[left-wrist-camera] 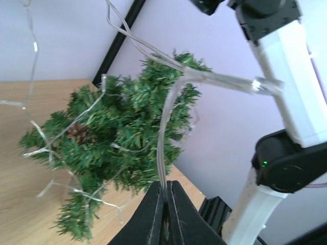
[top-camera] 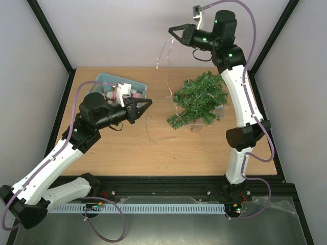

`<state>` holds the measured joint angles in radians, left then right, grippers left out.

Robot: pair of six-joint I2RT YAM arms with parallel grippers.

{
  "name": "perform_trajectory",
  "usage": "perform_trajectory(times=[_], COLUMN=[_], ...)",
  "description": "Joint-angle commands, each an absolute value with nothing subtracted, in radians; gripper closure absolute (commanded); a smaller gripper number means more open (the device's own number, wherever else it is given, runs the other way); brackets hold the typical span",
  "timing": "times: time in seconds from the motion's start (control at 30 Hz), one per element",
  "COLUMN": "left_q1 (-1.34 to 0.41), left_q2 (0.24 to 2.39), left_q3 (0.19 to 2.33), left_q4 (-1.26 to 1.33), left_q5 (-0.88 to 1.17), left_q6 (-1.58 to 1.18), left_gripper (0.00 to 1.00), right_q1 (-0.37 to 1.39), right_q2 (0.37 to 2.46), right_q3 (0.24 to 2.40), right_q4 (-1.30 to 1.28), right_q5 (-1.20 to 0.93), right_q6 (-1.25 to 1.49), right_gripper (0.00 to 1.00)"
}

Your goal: Decorate the small christmas tree

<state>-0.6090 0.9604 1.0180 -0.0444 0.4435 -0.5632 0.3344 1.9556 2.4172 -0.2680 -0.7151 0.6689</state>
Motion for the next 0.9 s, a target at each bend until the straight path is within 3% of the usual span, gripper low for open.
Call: perform_trajectory(times=[0.0,0.57,0.87], left_q1=[-0.661,-0.853,-0.945], left_q2=[1.001,1.157,1.315], left_q3=[1.113,1.462,1.685], left_q4=[-0.151,-0.305,-0.344], left_q5=[0.415,0.380,0.430], left_q6=[-0.545,-0.556,-0.571], left_gripper=[0.98,0.98,0.98], right_q1=[0.263,-0.025,-0.098], right_q2=[1.934,1.941,1.803], right_q3=[2.448,2.394,2.193], right_q4=[-0.254,-0.309,-0.374], right_q5=[-0.789,-0.938,-0.923], right_q6=[0.700,0.804,0.713], right_gripper=[0.99,0.99,0.99])
